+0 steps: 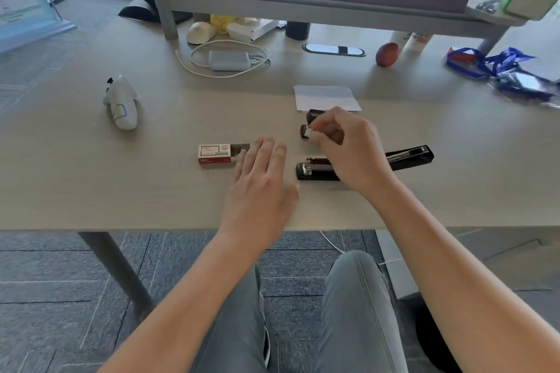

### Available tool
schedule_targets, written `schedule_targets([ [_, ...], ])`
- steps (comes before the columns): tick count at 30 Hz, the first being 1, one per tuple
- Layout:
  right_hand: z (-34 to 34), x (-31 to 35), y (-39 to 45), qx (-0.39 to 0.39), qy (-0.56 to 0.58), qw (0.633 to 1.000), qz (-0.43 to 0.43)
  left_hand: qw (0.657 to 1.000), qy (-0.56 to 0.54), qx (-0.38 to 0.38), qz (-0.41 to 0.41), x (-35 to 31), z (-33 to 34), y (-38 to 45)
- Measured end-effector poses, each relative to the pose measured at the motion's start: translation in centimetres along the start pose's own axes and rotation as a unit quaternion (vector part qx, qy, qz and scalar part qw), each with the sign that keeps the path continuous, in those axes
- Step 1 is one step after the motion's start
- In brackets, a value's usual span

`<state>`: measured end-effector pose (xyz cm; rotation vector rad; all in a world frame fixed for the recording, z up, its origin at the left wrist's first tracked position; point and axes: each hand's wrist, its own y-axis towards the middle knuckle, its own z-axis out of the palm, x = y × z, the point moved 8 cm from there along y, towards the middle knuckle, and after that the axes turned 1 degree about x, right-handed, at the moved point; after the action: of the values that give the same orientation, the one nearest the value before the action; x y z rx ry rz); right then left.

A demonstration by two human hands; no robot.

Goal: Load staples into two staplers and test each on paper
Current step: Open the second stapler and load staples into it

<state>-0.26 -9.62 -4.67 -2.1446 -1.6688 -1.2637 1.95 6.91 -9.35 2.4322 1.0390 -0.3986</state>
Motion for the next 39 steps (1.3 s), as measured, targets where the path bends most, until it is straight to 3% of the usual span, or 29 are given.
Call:
schedule_targets([
  [9,-5.7,-4.1,-2.0,-0.028,-0.001,0.998,0.048,0.999,0.008,0.048,-0.011,-3.8,3.9,0.5],
  [15,-6.7,-6.3,-2.0,-0.019,0.043,0.995,0.087,0.998,0.053,0.036,-0.015,-4.0,4.3,0.6],
  [23,-6.6,-5.2,-2.5,0.03,-0.121,0.992,0.018,0.996,0.08,0.026,-0.018,-3.9,4.6,0.6],
  [39,-5.8,-4.9,-3.0,0.051,-0.167,0.985,-0.003,0.996,0.084,0.025,-0.023,-3.8,4.7,0.4],
])
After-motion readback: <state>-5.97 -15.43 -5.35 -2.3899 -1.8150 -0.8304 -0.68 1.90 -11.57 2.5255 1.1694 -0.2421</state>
